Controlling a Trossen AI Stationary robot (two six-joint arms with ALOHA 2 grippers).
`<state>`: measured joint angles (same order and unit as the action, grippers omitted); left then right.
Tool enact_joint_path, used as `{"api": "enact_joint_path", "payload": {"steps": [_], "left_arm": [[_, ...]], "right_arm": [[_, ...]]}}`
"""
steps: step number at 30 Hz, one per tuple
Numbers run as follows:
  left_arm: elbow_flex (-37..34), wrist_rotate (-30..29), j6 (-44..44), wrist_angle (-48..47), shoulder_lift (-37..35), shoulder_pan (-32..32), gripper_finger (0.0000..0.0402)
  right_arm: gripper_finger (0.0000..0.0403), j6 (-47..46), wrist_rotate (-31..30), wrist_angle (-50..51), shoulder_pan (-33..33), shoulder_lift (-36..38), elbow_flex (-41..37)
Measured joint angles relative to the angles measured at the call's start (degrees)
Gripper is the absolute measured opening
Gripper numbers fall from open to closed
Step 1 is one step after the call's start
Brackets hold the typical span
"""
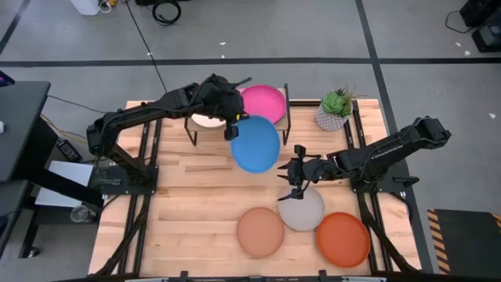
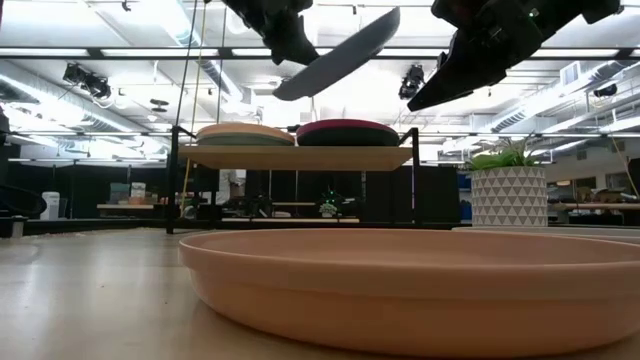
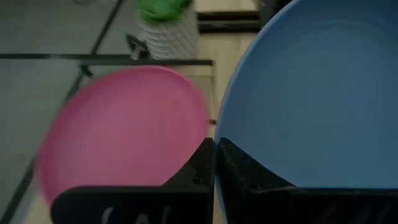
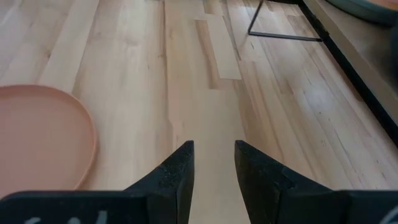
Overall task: Place and stack plates onto a shelf
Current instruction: Stack the blue plate on top of the pink plate on the shelf
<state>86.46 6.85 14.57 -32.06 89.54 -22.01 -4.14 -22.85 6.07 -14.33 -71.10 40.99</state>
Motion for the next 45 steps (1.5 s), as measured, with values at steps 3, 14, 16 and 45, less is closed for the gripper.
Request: {"api": "enact_joint_path", "payload": {"steps": [3, 14, 16, 45], "left_arm": [[0.0, -1.2, 0.0, 3.1, 0.0, -1.7, 0.0013], [0.0, -1.2, -0.3, 21.8, 0.0, -5.0, 0.0013], [0.0, -1.1, -0.1, 25.3, 0.0, -5.7, 0.0014], [29.2, -2.6, -2.5, -6.0, 18.2, -15.6, 0.0013]], "right_arm": [[0.0122, 0.0, -0.1, 0.0, -1.1, 0.6, 0.3], [0.0122, -1.0, -3.2, 0.0, -4.7, 2.9, 0.9], [0.0122, -1.5, -3.2, 0.0, -4.7, 2.9, 0.9], [0.0122, -2.3, -4.6, -0.5, -4.7, 2.8, 0.9]]}}
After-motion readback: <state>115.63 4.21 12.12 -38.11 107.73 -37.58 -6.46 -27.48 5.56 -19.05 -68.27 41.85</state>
